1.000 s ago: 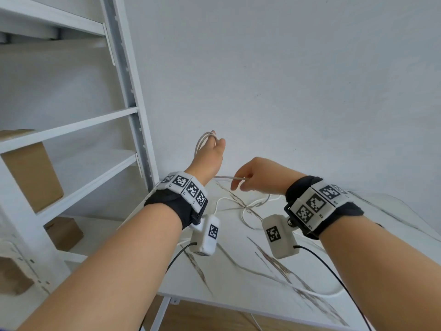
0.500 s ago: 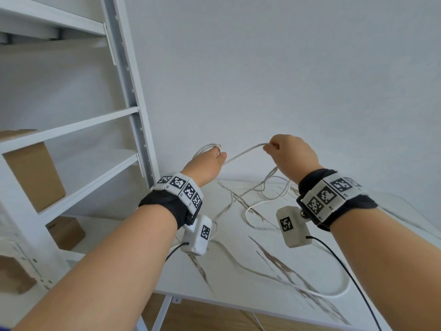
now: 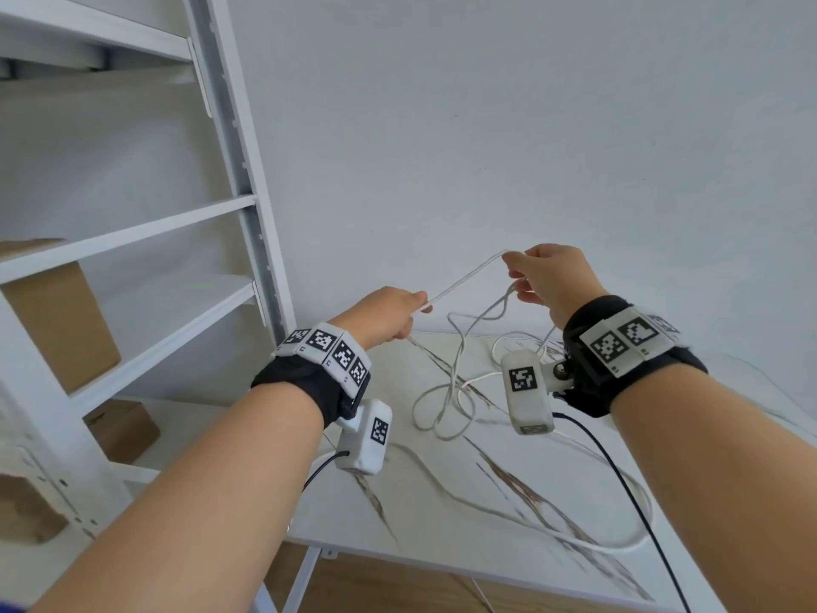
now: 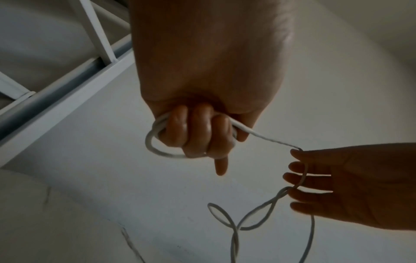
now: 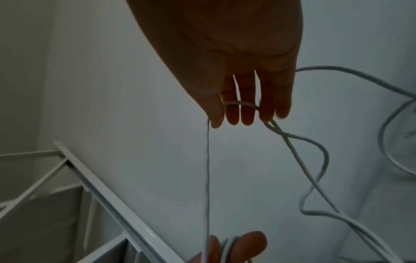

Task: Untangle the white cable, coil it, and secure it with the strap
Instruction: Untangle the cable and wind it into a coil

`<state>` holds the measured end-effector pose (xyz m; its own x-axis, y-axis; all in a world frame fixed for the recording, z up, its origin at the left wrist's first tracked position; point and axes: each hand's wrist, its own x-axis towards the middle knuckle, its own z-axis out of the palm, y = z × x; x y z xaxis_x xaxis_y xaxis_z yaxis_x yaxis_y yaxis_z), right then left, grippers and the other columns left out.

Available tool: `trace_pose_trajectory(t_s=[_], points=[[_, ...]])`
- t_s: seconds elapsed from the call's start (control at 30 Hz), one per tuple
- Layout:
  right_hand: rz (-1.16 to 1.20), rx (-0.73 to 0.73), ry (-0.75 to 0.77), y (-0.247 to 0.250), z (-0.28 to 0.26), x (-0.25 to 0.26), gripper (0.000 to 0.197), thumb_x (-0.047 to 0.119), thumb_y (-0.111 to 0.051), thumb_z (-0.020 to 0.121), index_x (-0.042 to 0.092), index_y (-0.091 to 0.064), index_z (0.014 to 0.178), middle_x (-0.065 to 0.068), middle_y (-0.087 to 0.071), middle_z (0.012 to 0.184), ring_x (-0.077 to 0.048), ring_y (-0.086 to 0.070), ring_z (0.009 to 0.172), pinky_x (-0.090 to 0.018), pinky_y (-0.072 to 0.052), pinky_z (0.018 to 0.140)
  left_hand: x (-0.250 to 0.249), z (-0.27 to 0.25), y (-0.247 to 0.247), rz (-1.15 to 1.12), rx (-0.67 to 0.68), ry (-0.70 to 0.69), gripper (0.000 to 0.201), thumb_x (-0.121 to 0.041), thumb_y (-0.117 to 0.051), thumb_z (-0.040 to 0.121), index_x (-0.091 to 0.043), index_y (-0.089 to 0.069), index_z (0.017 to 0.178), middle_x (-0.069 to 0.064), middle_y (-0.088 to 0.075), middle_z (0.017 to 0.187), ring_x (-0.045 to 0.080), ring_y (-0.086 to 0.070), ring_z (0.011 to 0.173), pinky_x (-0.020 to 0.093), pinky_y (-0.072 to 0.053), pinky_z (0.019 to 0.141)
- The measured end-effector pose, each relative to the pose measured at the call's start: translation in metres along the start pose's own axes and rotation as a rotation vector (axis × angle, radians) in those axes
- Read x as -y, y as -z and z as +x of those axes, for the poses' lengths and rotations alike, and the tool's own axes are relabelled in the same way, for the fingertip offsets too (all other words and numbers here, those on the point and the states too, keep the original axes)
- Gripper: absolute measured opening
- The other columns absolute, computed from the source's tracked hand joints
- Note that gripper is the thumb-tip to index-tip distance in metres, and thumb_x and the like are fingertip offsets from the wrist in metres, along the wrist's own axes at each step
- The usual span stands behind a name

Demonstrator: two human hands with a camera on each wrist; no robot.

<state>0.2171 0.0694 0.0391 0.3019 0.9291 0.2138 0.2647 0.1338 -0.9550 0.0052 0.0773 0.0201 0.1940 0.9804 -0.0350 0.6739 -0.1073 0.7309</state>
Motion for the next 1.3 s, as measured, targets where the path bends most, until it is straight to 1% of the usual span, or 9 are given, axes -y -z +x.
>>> trace_pose_trajectory(t_s=[0.1, 0.23, 0.4, 0.6, 0.87, 1.0, 1.1, 1.2, 1.3], points=[[-0.111, -0.024, 0.044, -0.003, 0.006, -0.003, 0.018, 0.025, -0.063, 0.088, 0.009, -0.058, 0.082, -0.010, -0.057, 0.076, -0.022, -0.053, 0.072, -0.035, -0.048, 0.070, 0.000, -0.004, 0.000, -0.072, 0.185, 0.059, 0.046, -0.040, -0.023, 0.103, -0.022, -0.061, 0.122, -0.006, -0.032, 0.038, 0.009, -0.023, 0.035, 0.018, -0.019, 0.039], [-0.329, -0.018, 0.101, -0.008, 0.009, -0.008, 0.026, 0.027, -0.057, 0.092, 0.003, -0.064, 0.087, -0.007, -0.054, 0.071, -0.023, -0.048, 0.062, -0.027, -0.036, 0.054, -0.001, -0.011, -0.002, -0.119, 0.381, -0.024, 0.066, -0.057, -0.010, 0.100, -0.025, -0.064, 0.119, -0.004, -0.027, 0.041, 0.010, -0.019, 0.037, 0.020, -0.017, 0.039], [-0.555, 0.075, 0.085, -0.010, 0.008, -0.017, 0.035, 0.031, -0.053, 0.095, -0.001, -0.067, 0.095, -0.005, -0.053, 0.067, -0.025, -0.051, 0.070, -0.028, -0.035, 0.054, -0.006, -0.021, -0.001, -0.334, 0.488, -0.094, 0.061, -0.060, -0.025, 0.097, -0.021, -0.066, 0.120, -0.005, -0.021, 0.041, 0.008, -0.013, 0.039, 0.022, -0.010, 0.041], [-0.720, 0.173, 0.073, -0.013, 0.004, -0.031, 0.012, 0.018, -0.056, 0.091, 0.010, -0.062, 0.084, -0.004, -0.058, 0.076, -0.025, -0.055, 0.079, -0.025, -0.035, 0.053, -0.012, -0.018, 0.008, -0.697, 0.398, -0.168, 0.051, -0.047, -0.028, 0.102, -0.014, -0.063, 0.121, -0.006, -0.022, 0.040, 0.006, -0.016, 0.036, 0.021, -0.012, 0.039], [-0.850, 0.144, -0.030, -0.002, 0.004, -0.043, 0.022, 0.006, -0.049, 0.089, -0.001, -0.066, 0.102, -0.014, -0.067, 0.096, -0.028, -0.057, 0.083, -0.029, -0.043, 0.067, 0.001, -0.011, 0.023, -1.126, 0.135, -0.168, 0.046, -0.044, -0.029, 0.102, -0.016, -0.061, 0.121, -0.006, -0.025, 0.039, 0.006, -0.020, 0.034, 0.022, -0.011, 0.041], [-0.527, 0.081, 0.011, -0.008, 0.006, -0.043, 0.023, 0.000, -0.050, 0.088, 0.006, -0.071, 0.095, -0.014, -0.070, 0.093, -0.029, -0.064, 0.084, -0.033, -0.051, 0.073, 0.000, -0.008, 0.017, -1.206, 0.057, -0.163, 0.048, -0.043, -0.030, 0.103, -0.013, -0.058, 0.126, -0.005, -0.028, 0.041, 0.007, -0.022, 0.033, 0.020, -0.017, 0.038], [-0.223, 0.095, -0.064, -0.012, 0.002, -0.043, 0.027, 0.001, -0.053, 0.090, 0.009, -0.072, 0.108, -0.013, -0.070, 0.082, -0.023, -0.064, 0.073, -0.037, -0.058, 0.079, -0.005, -0.007, 0.017, -1.251, 0.033, -0.154, 0.048, -0.037, -0.029, 0.102, -0.009, -0.053, 0.132, -0.004, -0.031, 0.042, 0.008, -0.025, 0.033, 0.020, -0.018, 0.039], [-0.495, 0.177, 0.052, -0.018, -0.003, -0.043, 0.033, 0.011, -0.047, 0.096, 0.020, -0.069, 0.119, -0.002, -0.069, 0.087, -0.015, -0.057, 0.065, -0.027, -0.050, 0.066, -0.009, -0.007, 0.017, -1.298, 0.008, -0.151, 0.047, -0.029, -0.028, 0.099, -0.007, -0.049, 0.134, -0.002, -0.034, 0.044, 0.011, -0.027, 0.034, 0.020, -0.022, 0.040], [-0.772, 0.285, 0.179, -0.025, -0.011, -0.042, 0.038, 0.011, -0.044, 0.096, 0.029, -0.069, 0.118, 0.000, -0.067, 0.121, -0.022, -0.064, 0.095, -0.026, -0.048, 0.078, -0.012, -0.005, 0.016, -1.321, -0.039, -0.156, 0.045, -0.026, -0.028, 0.099, -0.008, -0.045, 0.136, -0.001, -0.039, 0.047, 0.011, -0.029, 0.036, 0.019, -0.025, 0.041]])
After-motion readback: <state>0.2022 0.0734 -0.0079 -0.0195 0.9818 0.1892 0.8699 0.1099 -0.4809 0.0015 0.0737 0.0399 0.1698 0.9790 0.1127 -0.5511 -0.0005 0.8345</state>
